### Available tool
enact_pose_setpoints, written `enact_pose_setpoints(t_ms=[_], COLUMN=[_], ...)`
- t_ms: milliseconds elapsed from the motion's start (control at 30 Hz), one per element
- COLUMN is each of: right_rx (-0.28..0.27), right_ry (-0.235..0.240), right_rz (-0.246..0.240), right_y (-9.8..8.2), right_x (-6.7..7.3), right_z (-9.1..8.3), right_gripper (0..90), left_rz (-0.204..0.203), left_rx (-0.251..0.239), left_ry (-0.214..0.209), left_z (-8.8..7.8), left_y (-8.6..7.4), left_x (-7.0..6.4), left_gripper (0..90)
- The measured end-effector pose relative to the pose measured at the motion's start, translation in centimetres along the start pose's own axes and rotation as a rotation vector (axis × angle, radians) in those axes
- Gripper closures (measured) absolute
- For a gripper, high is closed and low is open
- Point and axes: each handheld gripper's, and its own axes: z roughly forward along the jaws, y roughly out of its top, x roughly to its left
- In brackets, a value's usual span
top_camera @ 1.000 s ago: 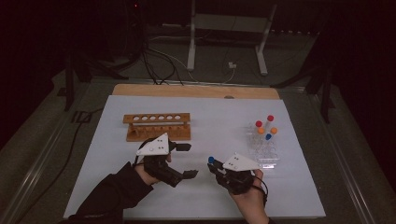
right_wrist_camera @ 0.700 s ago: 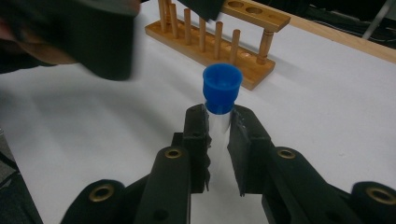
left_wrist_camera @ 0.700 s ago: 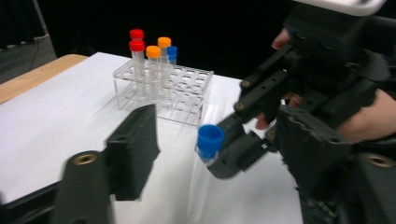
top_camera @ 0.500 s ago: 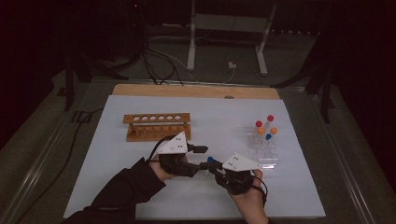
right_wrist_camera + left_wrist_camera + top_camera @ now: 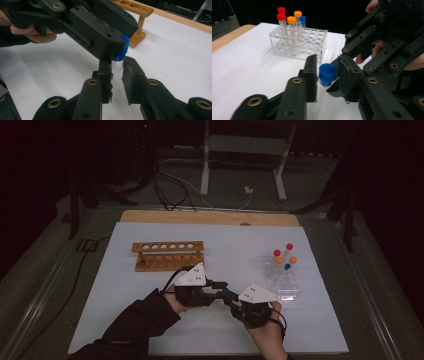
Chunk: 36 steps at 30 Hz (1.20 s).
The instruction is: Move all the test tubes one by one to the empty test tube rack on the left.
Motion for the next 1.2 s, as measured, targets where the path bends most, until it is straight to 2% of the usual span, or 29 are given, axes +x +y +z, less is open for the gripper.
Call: enact_pose_setpoints(t_ms=[67, 400, 467, 600, 667, 700, 767, 800, 900, 933, 967, 1033, 1067, 1133, 1200], right_rx=[-0.002, -0.006, -0.023, -0.054, -0.059, -0.064, -0.056, -0.051, -0.046, -0.051, -0.058, -0.073, -0.077, -0.088, -0.093], right_ry=[-0.003, 0.004, 0.011, -0.003, 0.000, 0.000, 0.022, 0.021, 0.004, 0.000, -0.012, -0.031, -0.044, -0.063, -0.066], right_rz=[-0.004, 0.000, 0.010, 0.013, 0.016, 0.017, 0.032, 0.044, 0.055, 0.064, 0.060, 0.056, 0.059, 0.064, 0.076], right_y=[0.0, 0.0, -0.1, -0.1, -0.1, -0.1, -0.1, -0.1, -0.1, -0.2, -0.2, -0.1, -0.1, 0.0, 0.0], right_x=[0.0, 0.0, -0.1, -0.2, -0.4, -0.4, -0.6, -0.7, -0.8, -0.8, -0.8, -0.8, -0.7, -0.8, -0.9], right_z=[-0.1, 0.0, -0.2, -0.4, -0.4, -0.4, -0.4, -0.4, -0.3, -0.3, -0.3, -0.5, -0.5, -0.7, -0.8], right_gripper=[76.7, 75.6, 67.7, 54.4, 49.1, 46.1, 45.6, 39.7, 37.0, 31.7, 28.3, 23.7, 17.3, 14.2, 10.1], left_rz=[0.002, 0.026, 0.034, 0.018, 0.015, 0.008, 0.011, 0.008, 0.000, -0.005, -0.008, -0.011, -0.012, -0.015, -0.011], left_rx=[-0.001, -0.001, -0.011, -0.034, -0.038, -0.044, -0.044, -0.047, -0.061, -0.063, -0.073, -0.076, -0.078, -0.080, -0.084], left_ry=[0.001, 0.004, 0.035, 0.069, 0.078, 0.101, 0.113, 0.142, 0.161, 0.170, 0.198, 0.220, 0.229, 0.233, 0.261], left_z=[0.0, -0.1, -0.4, -1.4, -1.7, -2.2, -2.5, -3.0, -3.5, -3.8, -4.3, -4.7, -4.9, -5.1, -5.6], left_y=[0.0, 0.0, 0.1, 0.5, 0.5, 0.8, 1.0, 1.3, 1.6, 1.8, 2.1, 2.4, 2.6, 2.8, 3.3], left_x=[0.0, 0.1, 0.2, 1.3, 1.6, 2.1, 2.4, 2.9, 3.6, 4.0, 4.6, 5.2, 5.5, 5.8, 6.4], left_gripper=[74.8, 77.2, 77.3, 77.3, 77.3, 77.3, 77.3, 77.3, 77.4, 77.3, 77.3, 77.3, 77.3, 77.4, 77.3])
